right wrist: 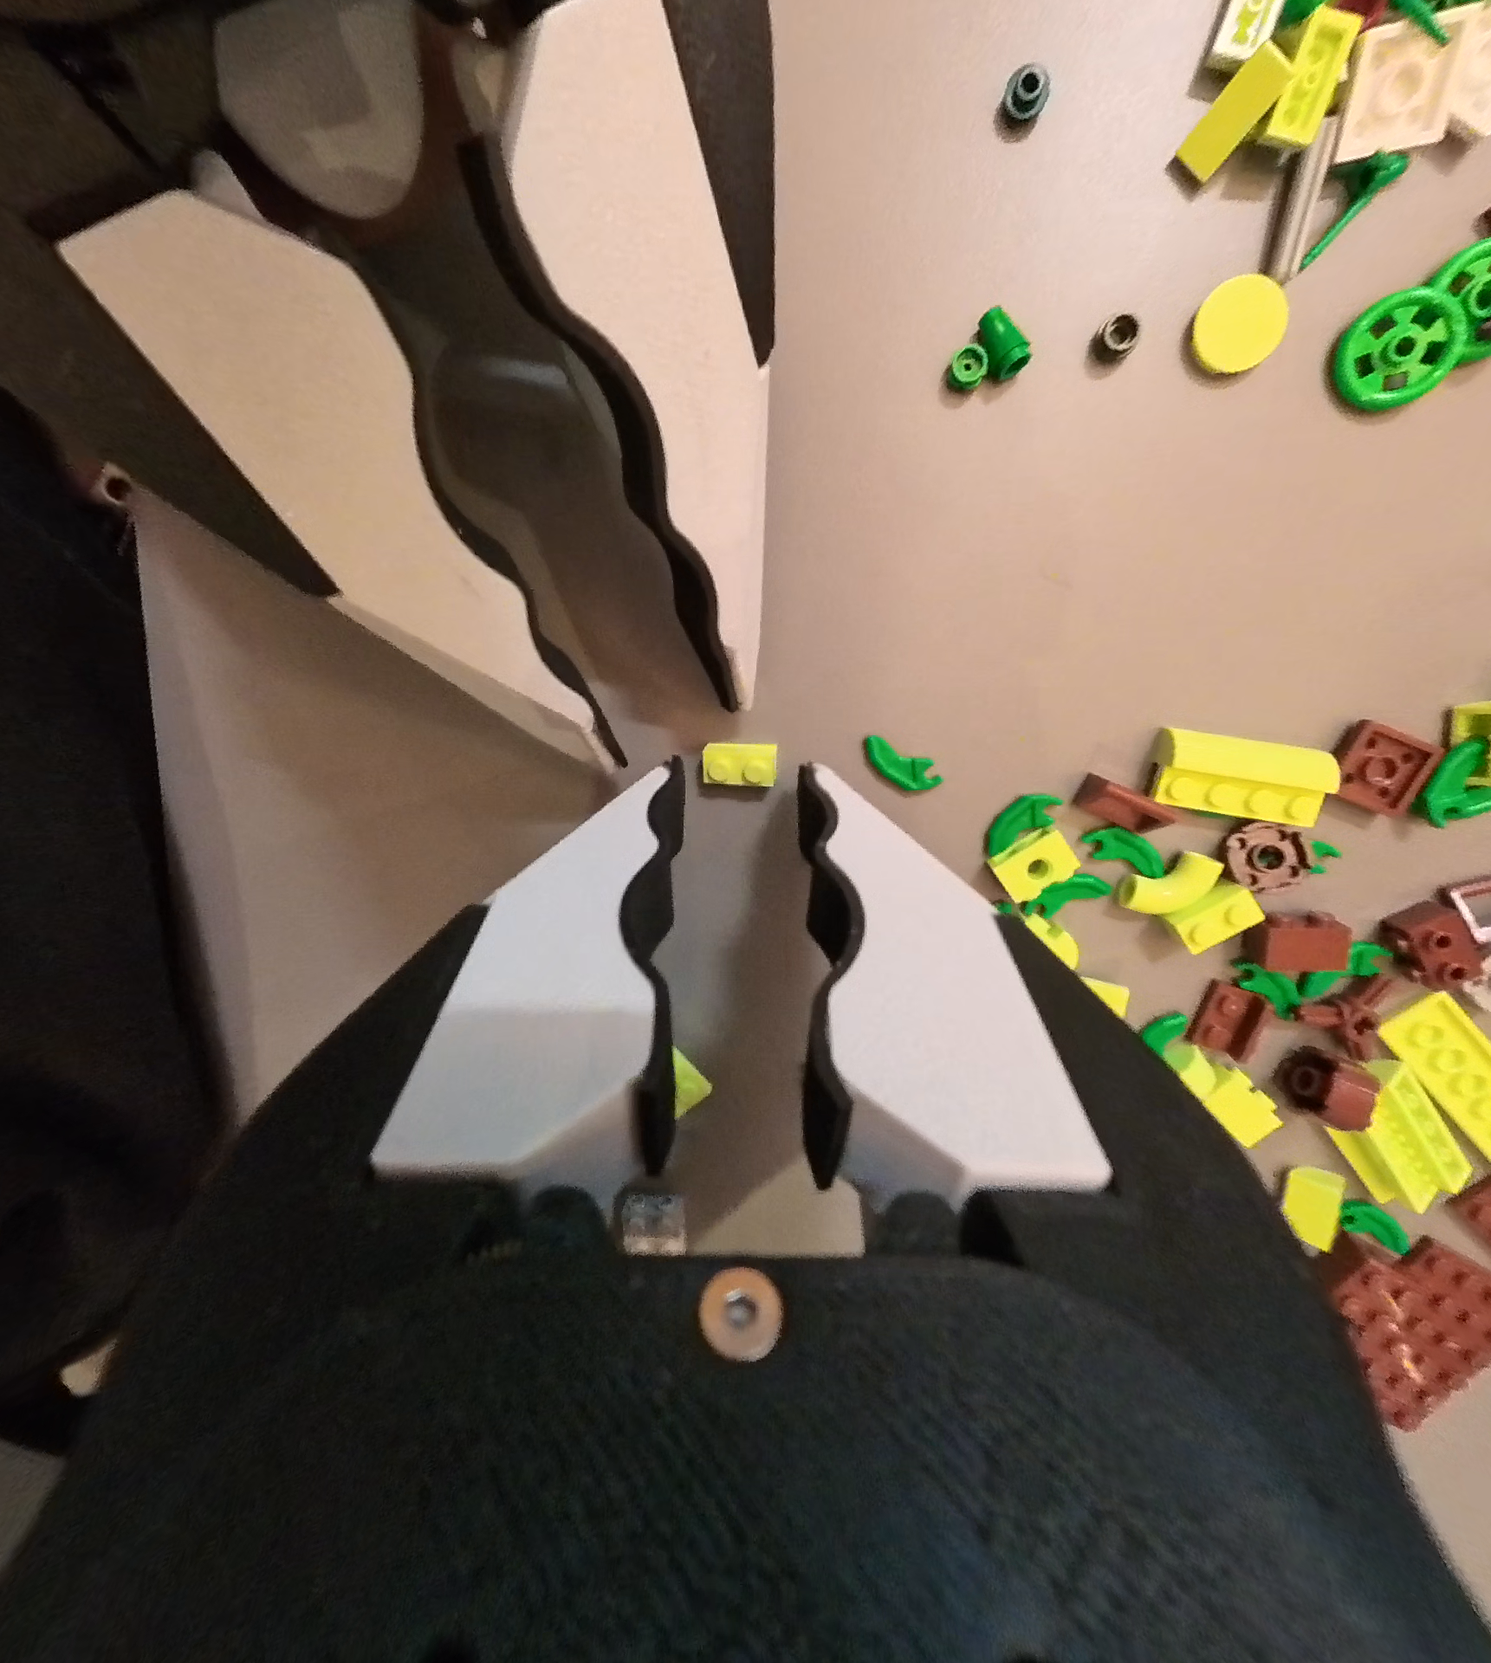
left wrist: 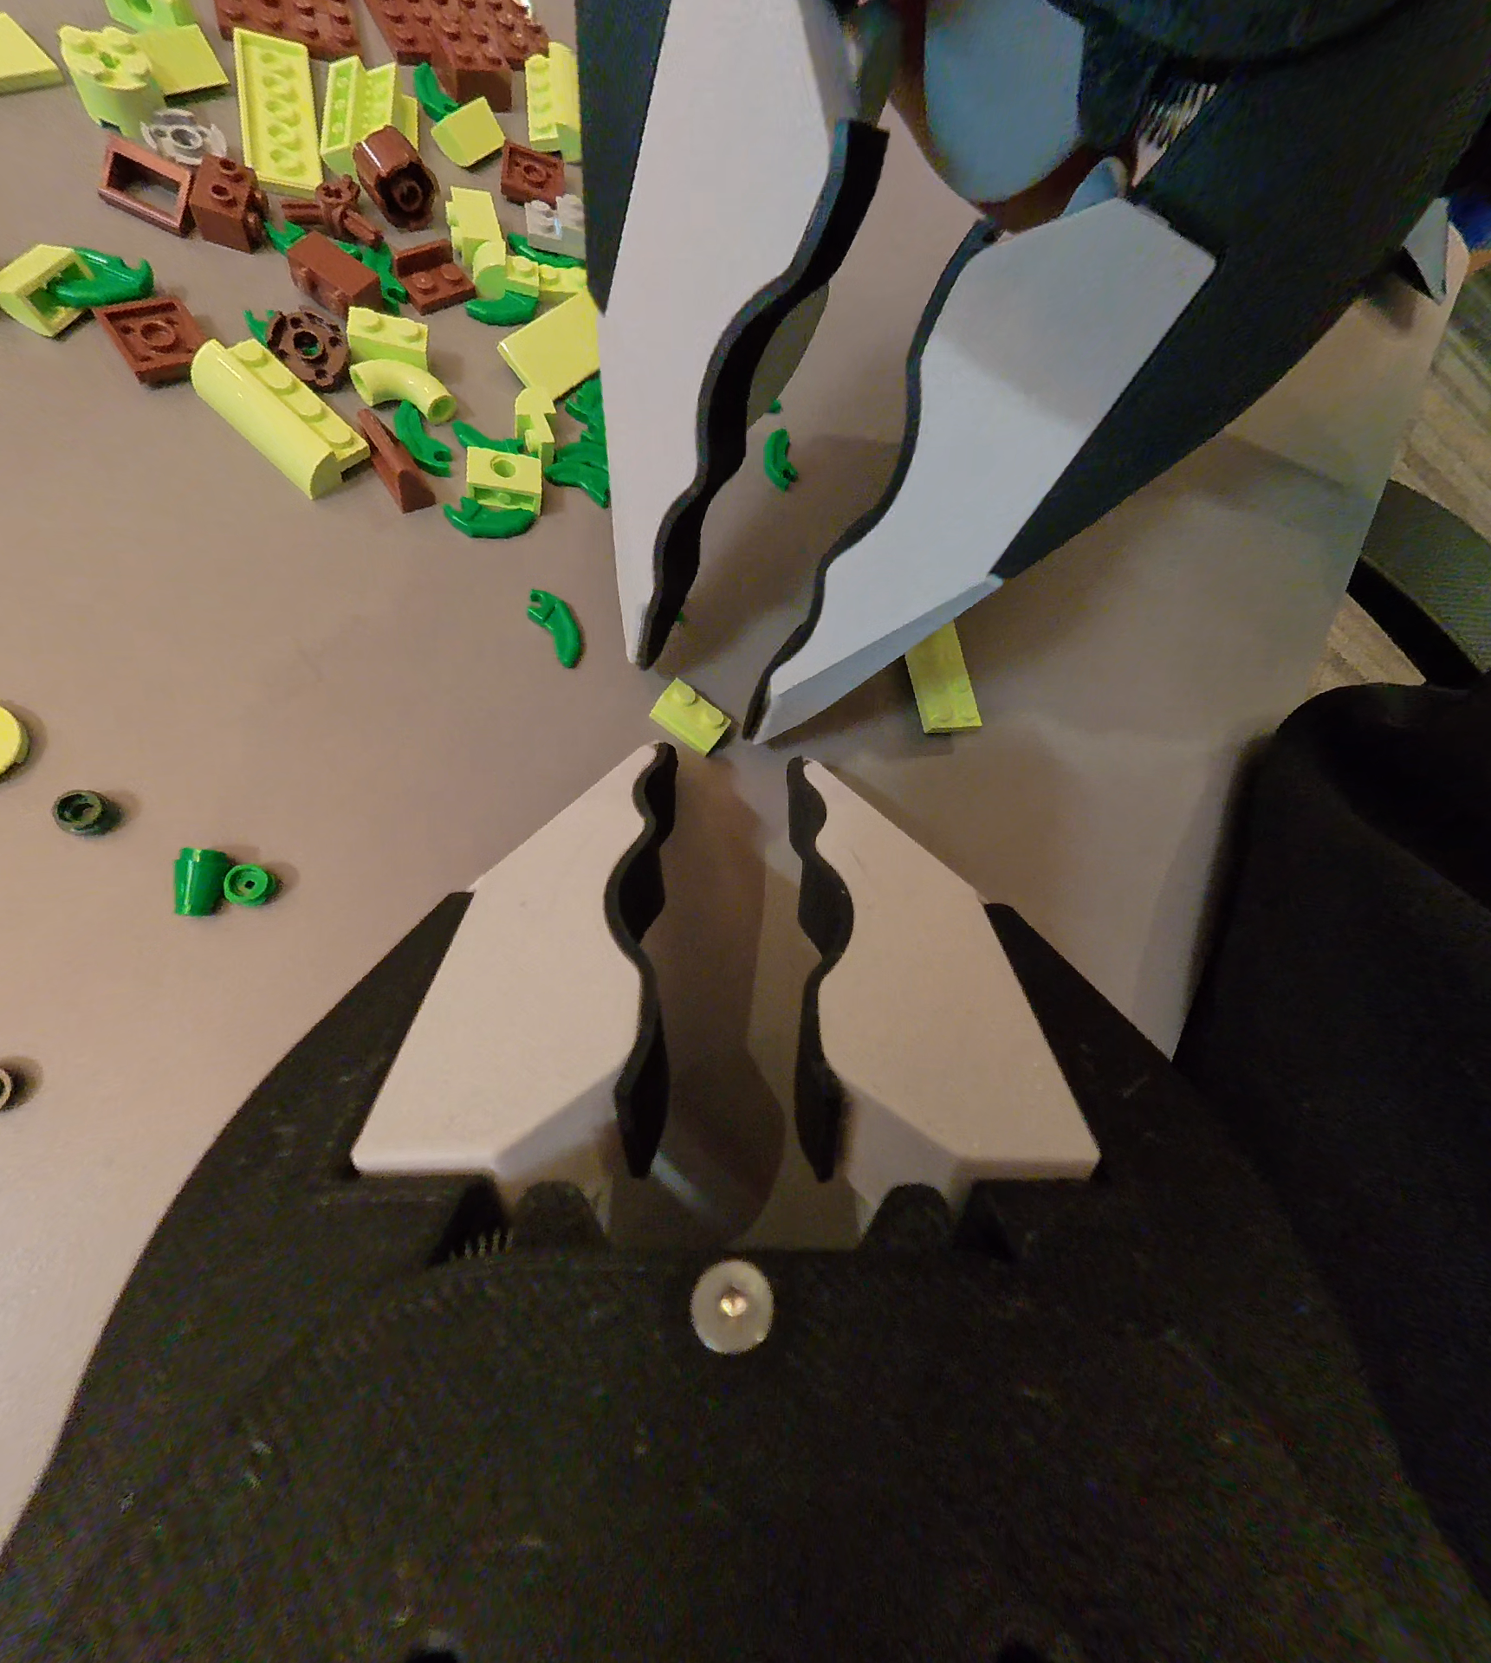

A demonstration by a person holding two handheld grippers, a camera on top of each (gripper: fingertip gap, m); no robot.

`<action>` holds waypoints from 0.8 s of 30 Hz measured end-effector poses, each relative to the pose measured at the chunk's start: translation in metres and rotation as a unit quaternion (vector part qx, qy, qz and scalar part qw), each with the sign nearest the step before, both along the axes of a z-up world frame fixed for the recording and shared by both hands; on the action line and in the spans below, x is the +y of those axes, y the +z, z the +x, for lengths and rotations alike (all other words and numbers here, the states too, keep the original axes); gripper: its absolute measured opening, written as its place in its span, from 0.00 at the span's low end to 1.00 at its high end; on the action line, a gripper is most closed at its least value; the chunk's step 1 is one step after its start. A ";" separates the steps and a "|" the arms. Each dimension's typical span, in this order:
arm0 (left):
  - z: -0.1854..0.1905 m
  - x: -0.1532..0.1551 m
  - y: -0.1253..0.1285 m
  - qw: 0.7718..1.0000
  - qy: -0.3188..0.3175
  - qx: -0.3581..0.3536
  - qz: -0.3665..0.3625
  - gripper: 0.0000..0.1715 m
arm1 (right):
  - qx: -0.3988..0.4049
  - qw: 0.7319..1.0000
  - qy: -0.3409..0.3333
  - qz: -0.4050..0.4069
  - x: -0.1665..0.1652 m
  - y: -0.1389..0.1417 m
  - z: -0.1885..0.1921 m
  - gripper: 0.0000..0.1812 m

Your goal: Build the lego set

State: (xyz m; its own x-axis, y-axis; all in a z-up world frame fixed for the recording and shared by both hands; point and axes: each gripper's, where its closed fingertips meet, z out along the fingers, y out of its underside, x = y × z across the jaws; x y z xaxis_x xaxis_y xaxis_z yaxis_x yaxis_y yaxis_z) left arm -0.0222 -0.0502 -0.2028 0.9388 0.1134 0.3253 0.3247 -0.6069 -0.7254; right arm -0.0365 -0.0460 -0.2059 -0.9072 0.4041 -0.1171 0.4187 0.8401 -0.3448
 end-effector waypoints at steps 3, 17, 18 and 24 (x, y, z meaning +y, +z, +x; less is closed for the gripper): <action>0.000 0.000 0.000 1.000 0.000 -0.003 0.001 0.13 | 0.009 1.000 -0.002 -0.013 -0.001 0.002 0.000 0.11; 0.000 0.000 -0.002 1.000 -0.001 -0.009 -0.004 0.14 | 0.027 0.999 0.022 0.009 -0.005 -0.004 0.000 0.07; 0.000 0.000 -0.002 1.000 -0.001 -0.013 -0.004 0.14 | 0.025 0.999 0.022 0.009 -0.006 -0.004 0.000 0.07; 0.003 0.000 -0.004 1.000 -0.008 -0.023 -0.009 0.14 | 0.007 1.000 0.024 0.005 -0.008 -0.004 -0.001 0.07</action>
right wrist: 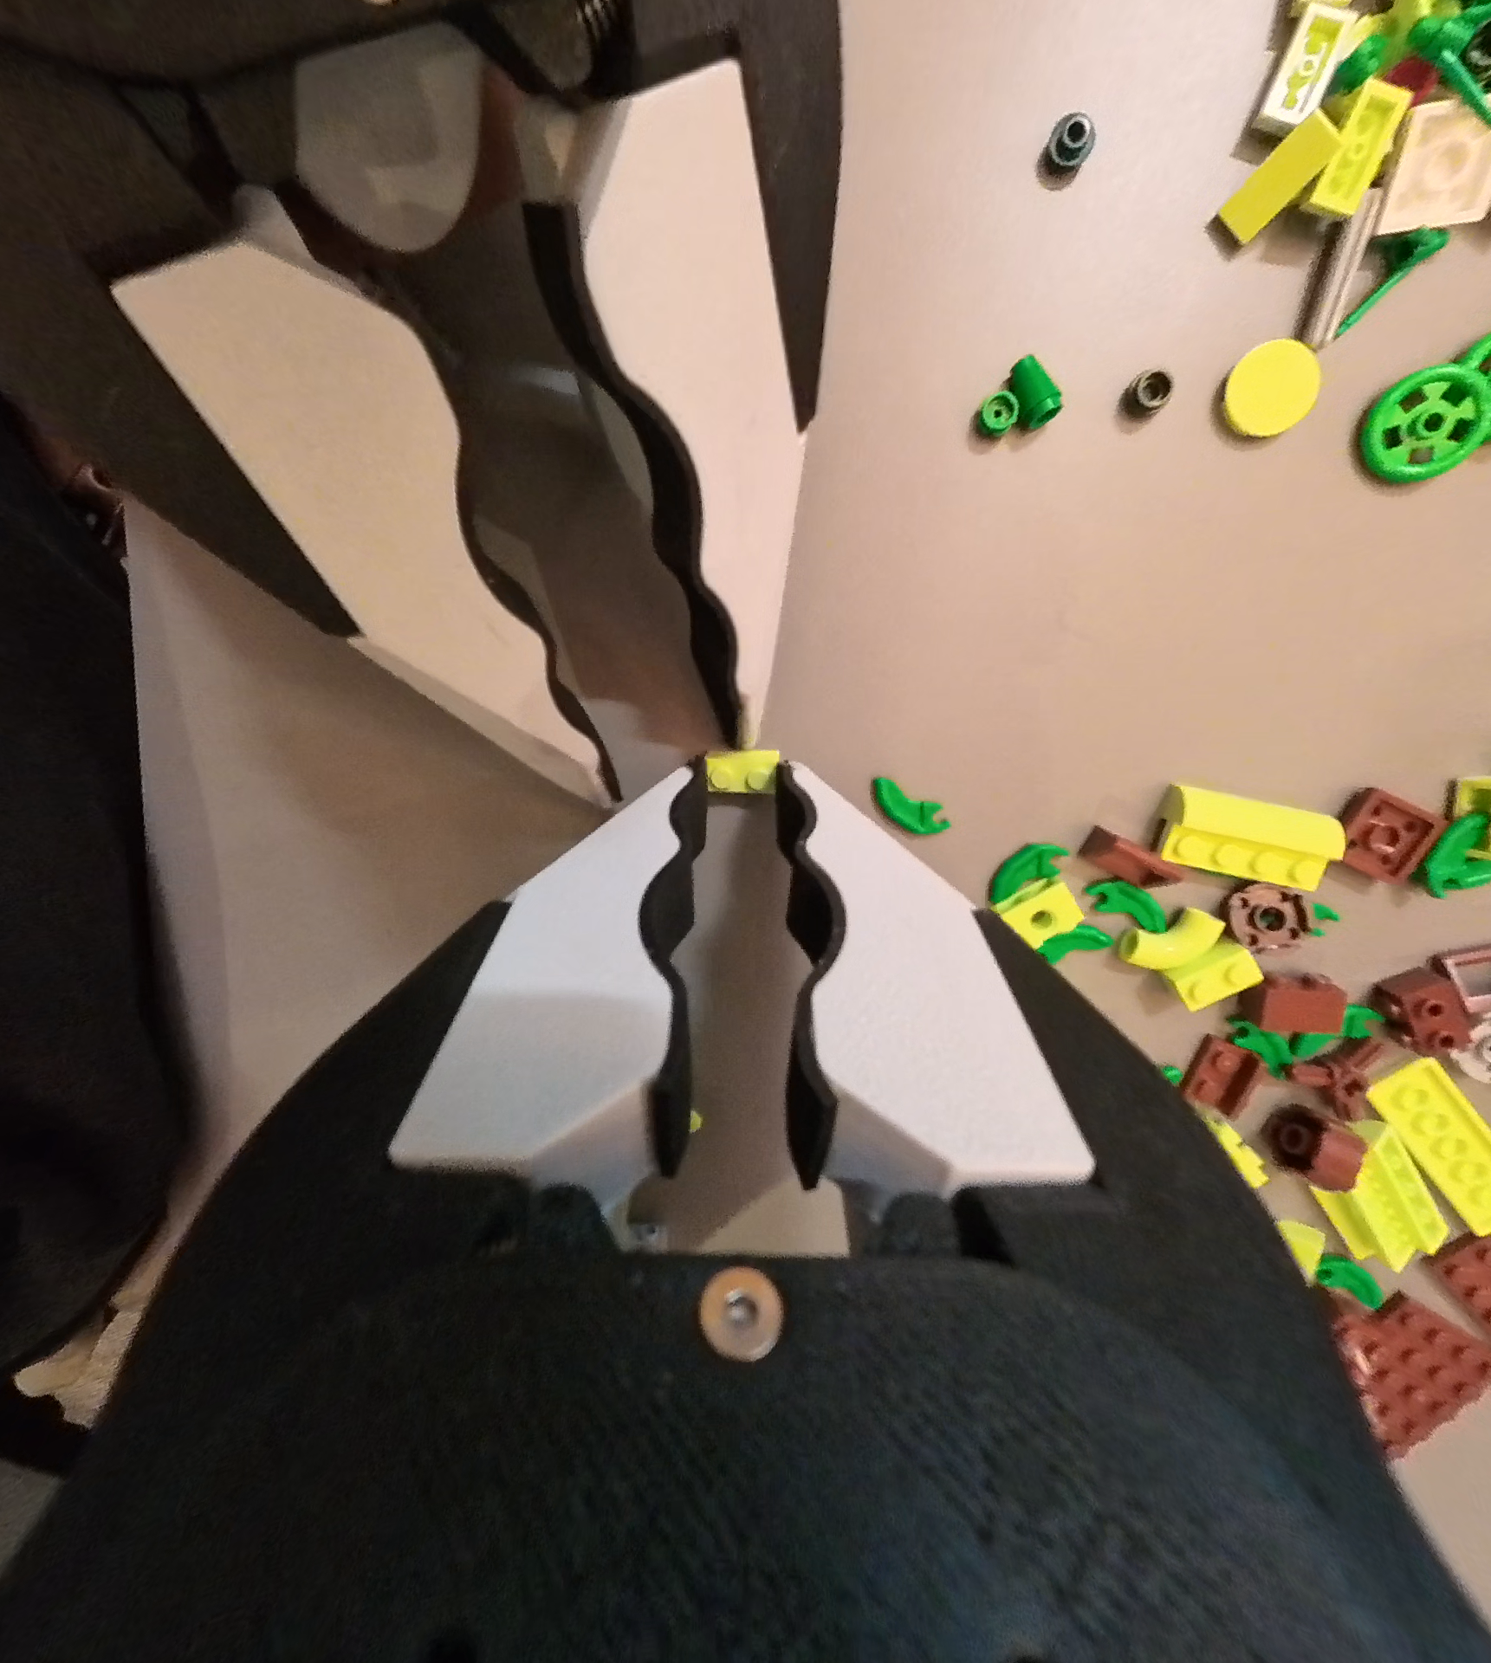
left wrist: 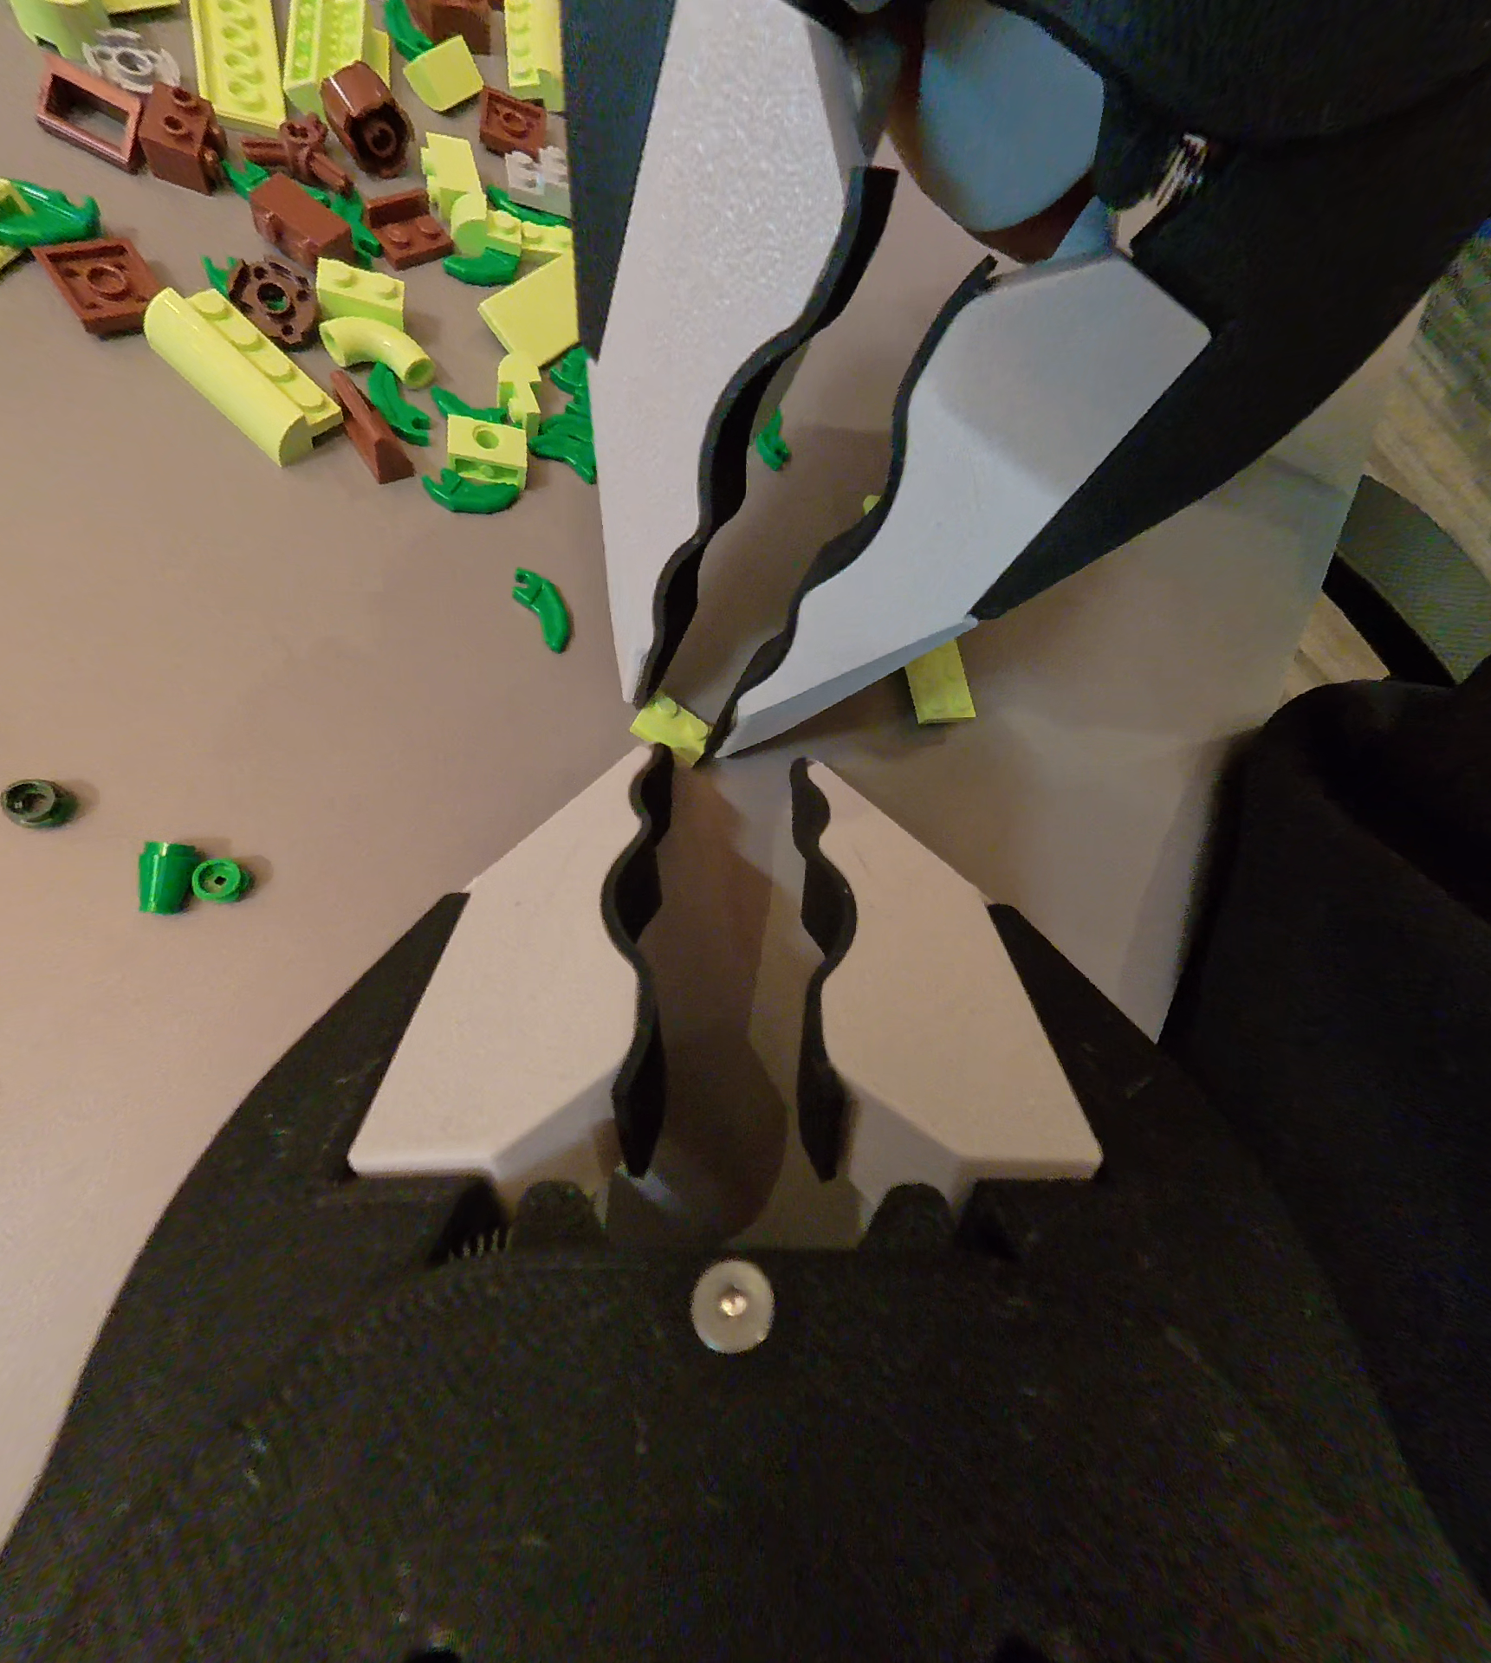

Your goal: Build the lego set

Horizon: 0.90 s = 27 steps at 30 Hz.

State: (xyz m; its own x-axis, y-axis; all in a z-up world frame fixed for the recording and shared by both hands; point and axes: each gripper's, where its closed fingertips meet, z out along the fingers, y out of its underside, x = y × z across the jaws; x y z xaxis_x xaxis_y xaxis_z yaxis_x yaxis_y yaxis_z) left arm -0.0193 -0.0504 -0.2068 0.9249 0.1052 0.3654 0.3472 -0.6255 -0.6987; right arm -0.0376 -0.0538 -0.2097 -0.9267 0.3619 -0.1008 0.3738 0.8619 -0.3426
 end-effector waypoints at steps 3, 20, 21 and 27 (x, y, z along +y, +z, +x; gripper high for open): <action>0.000 0.000 -0.001 1.000 0.000 0.006 -0.005 0.14 | -0.006 1.000 0.008 0.005 0.000 0.000 0.000 0.07; -0.006 -0.001 0.001 0.999 0.021 -0.025 0.007 0.14 | -0.070 0.997 -0.008 -0.019 -0.006 -0.002 -0.002 0.07; -0.006 -0.001 0.001 0.999 0.021 -0.026 0.007 0.14 | -0.061 0.998 -0.010 -0.024 -0.006 -0.002 -0.002 0.07; -0.010 -0.002 0.009 0.998 0.032 -0.036 0.035 0.16 | 0.023 0.997 -0.038 -0.069 -0.003 -0.001 -0.002 0.07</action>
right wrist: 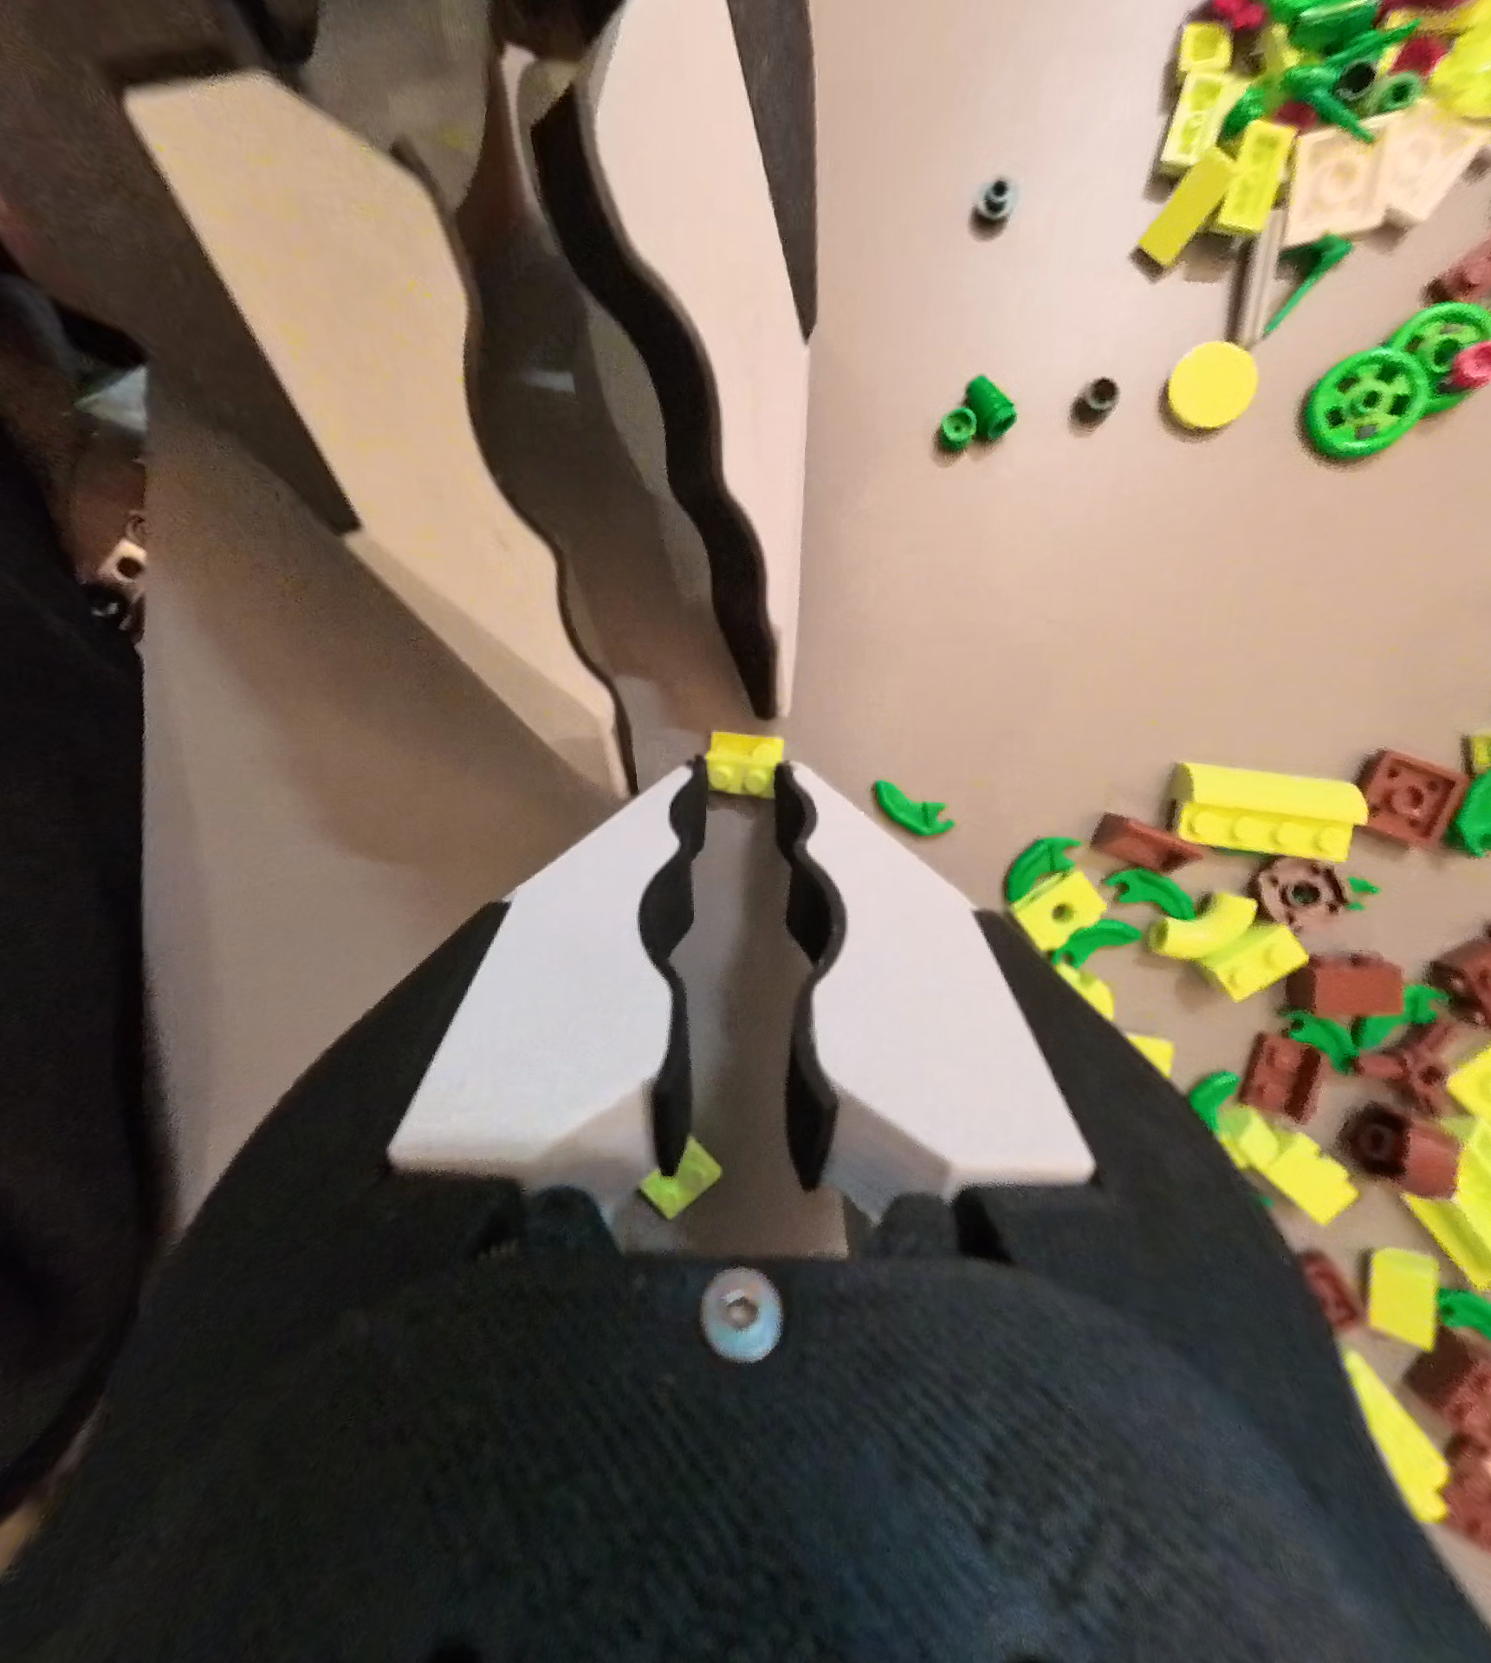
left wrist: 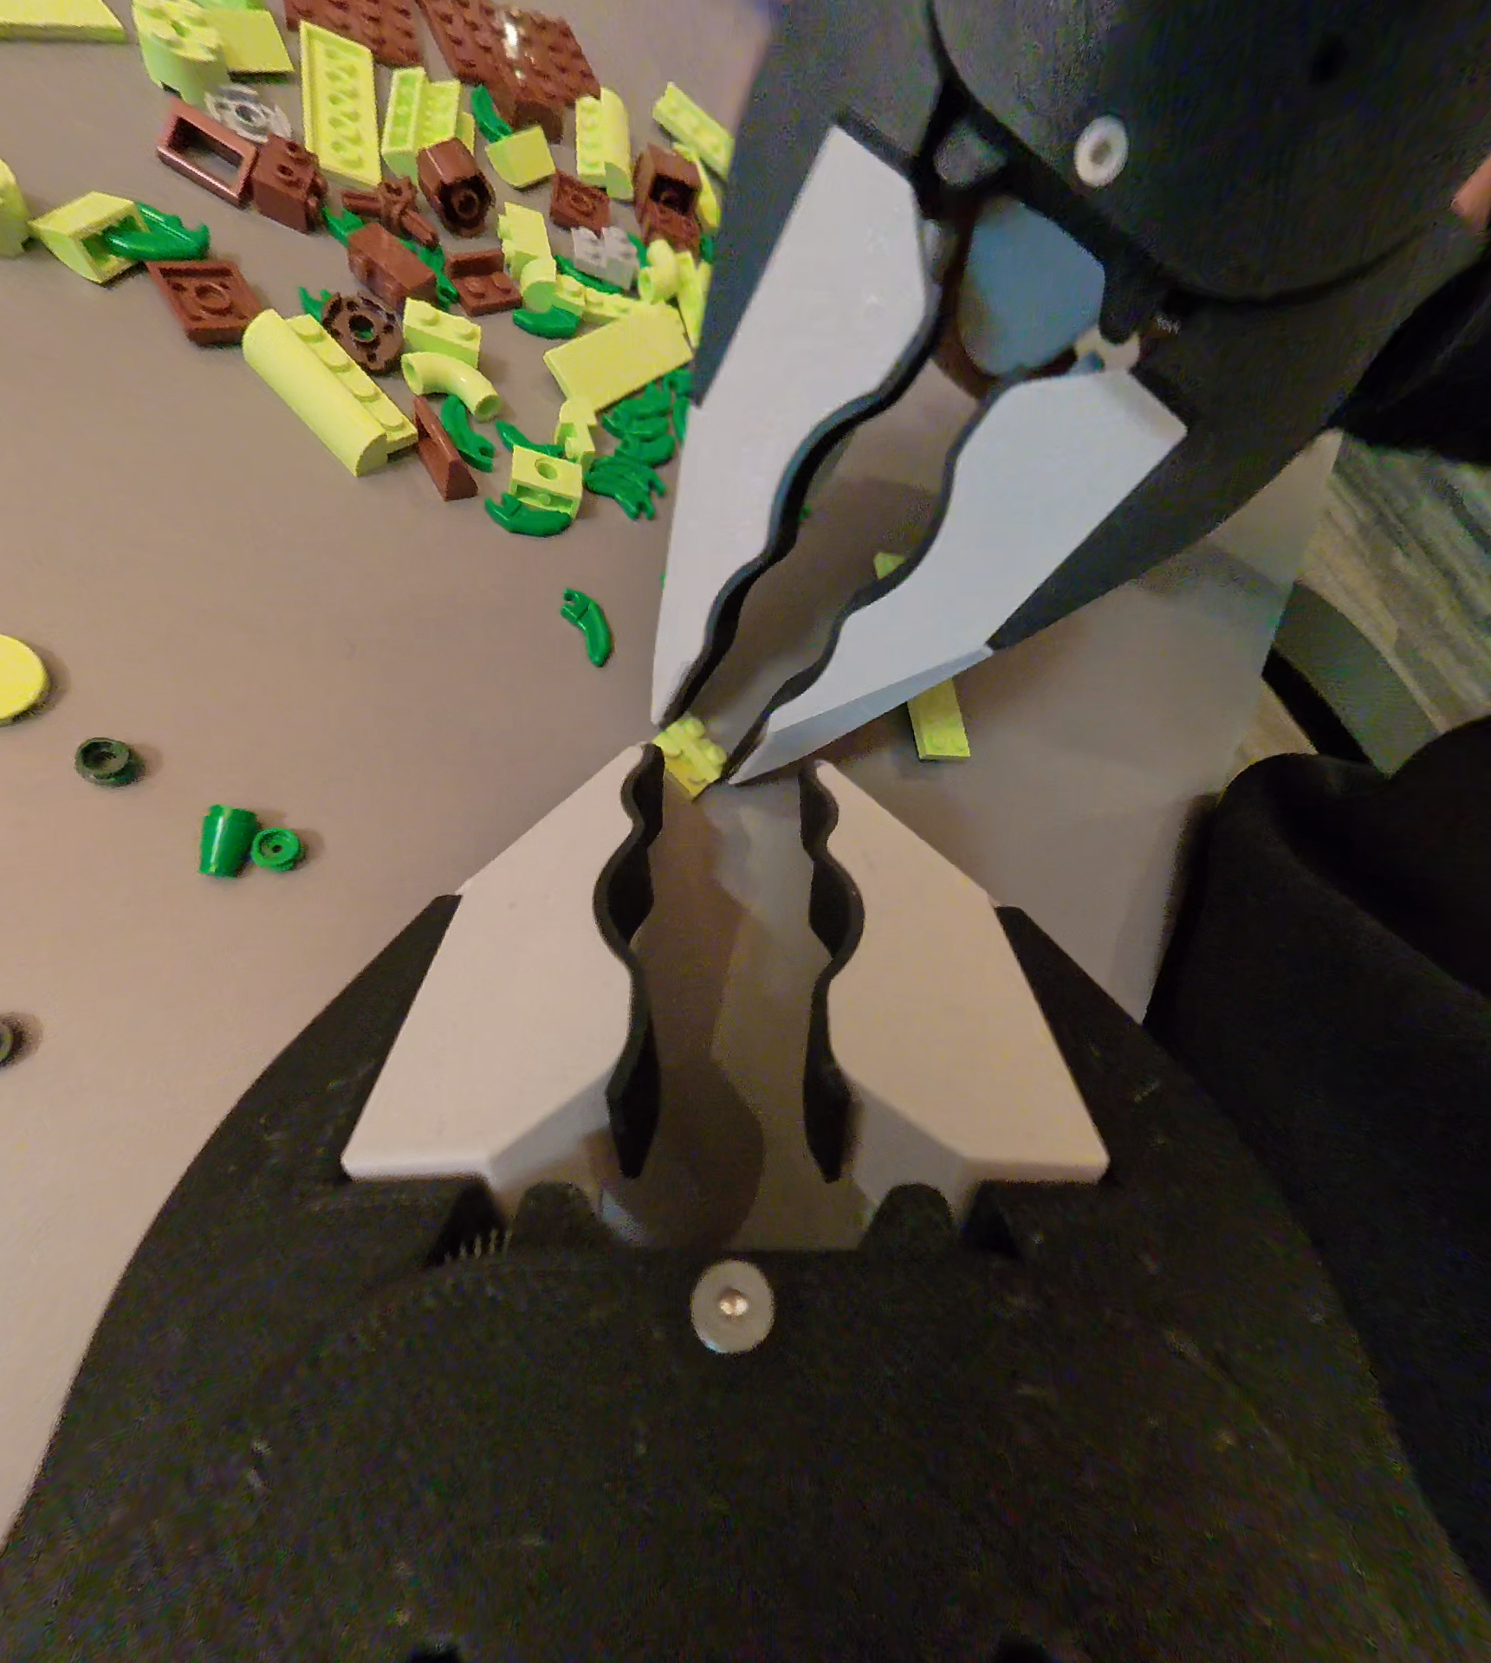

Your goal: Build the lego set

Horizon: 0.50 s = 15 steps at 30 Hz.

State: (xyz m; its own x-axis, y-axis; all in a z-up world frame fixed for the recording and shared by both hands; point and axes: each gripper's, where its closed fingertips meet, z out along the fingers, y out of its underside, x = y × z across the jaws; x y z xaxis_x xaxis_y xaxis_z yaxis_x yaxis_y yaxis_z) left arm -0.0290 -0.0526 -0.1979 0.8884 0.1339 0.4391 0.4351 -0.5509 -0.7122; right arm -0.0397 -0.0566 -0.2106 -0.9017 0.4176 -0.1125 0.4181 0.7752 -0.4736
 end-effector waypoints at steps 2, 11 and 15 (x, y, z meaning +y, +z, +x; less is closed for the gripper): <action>-0.002 0.000 0.002 1.000 0.005 -0.013 0.010 0.17 | 0.020 1.000 -0.021 -0.013 0.005 -0.001 0.003 0.07; -0.001 0.000 0.000 1.000 0.002 -0.020 0.004 0.18 | 0.019 0.997 -0.064 -0.038 0.017 0.013 0.009 0.07; -0.009 -0.005 0.002 1.000 0.010 0.003 0.003 0.18 | -0.020 0.999 -0.040 0.001 0.010 0.004 0.007 0.07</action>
